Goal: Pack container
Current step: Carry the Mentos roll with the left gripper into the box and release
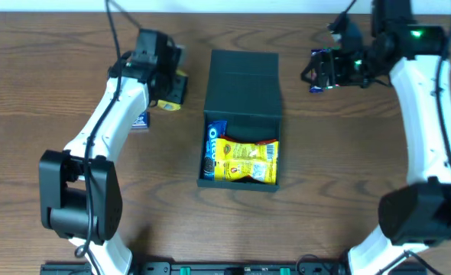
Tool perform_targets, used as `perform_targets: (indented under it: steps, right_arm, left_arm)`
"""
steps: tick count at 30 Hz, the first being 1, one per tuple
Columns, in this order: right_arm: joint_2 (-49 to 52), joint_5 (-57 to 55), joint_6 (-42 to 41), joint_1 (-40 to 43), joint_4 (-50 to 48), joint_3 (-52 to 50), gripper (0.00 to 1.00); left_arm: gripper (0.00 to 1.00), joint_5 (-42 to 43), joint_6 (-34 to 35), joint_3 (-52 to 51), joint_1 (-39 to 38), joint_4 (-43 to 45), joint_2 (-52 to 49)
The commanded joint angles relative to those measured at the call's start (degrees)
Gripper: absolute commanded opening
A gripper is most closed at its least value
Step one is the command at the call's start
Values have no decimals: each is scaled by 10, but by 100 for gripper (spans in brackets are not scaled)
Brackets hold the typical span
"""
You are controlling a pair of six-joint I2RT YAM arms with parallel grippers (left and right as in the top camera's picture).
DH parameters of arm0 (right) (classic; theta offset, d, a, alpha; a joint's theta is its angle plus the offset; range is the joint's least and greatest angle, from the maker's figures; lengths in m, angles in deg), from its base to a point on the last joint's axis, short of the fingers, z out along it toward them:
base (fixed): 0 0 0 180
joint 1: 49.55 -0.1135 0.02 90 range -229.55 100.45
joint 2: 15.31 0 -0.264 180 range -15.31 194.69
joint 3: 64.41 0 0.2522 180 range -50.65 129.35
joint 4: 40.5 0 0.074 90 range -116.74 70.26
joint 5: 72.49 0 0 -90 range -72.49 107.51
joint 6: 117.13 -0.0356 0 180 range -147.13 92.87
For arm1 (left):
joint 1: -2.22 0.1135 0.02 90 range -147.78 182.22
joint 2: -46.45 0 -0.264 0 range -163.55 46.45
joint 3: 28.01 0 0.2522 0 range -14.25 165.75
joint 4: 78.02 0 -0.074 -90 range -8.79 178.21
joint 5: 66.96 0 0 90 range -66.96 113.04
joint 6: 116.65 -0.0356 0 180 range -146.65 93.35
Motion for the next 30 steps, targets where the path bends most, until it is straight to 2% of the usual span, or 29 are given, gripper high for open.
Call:
perform_targets:
  steps: [1,3,8,13,16,26,30]
  right_arm:
    - [-30,-17,22,22,0,11,77]
    - [-39,-17,28,34,0,11,77]
    - [-46,-16,37,60,6,11,79]
    - [-46,-17,52,72,9,11,79]
    - [-46,-17,63,72,9,11,79]
    - [-46,-17,73,72,9,11,79]
    - [-46,-17,73,72,8,11,80]
  left_arm:
    - [13,129,-179,43,-36,-32,28]
    - [9,165,-245,47,-61,-41,35]
    - [6,162,-363,47,-128,-51,37]
    - [6,72,-487,47,-202,-61,36]
    - [6,36,-528,47,-235,-60,33]
    - [6,33,-532,46,-252,-32,-11]
    - [6,81,-532,46,-252,-31,-14]
